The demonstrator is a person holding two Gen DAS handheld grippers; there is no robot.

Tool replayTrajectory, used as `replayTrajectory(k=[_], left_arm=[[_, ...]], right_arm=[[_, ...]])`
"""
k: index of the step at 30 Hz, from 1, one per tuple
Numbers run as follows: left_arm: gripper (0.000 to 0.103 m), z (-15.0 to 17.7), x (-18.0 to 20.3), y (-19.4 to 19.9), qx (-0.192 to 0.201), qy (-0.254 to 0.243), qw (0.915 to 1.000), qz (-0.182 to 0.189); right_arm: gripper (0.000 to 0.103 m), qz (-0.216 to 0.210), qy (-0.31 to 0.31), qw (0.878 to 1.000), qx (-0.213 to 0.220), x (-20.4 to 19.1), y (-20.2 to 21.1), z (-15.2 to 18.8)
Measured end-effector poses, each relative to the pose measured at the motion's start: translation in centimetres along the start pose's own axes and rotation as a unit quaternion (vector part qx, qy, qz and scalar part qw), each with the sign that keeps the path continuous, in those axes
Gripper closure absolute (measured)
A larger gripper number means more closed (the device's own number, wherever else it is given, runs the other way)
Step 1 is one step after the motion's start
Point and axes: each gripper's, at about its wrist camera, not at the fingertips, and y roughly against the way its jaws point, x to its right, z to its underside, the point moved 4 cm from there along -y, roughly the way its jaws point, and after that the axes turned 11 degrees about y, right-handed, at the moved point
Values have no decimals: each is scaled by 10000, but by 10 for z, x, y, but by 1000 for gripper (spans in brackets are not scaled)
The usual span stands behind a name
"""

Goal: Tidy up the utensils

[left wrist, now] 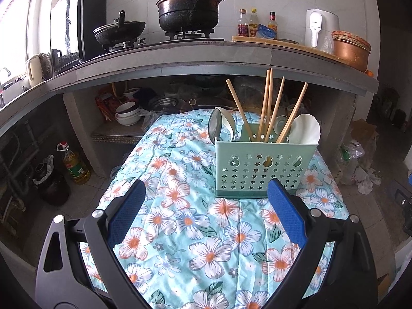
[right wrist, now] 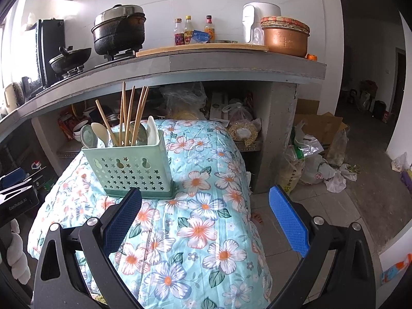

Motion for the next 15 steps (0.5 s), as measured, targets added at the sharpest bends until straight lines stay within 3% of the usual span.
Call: replayTrajectory(k=[15], left_arm=[[11,-6,-23,3,96,252,9989,-389]], right_arm=[[7,73,29,9999,104,-8,3,-6]])
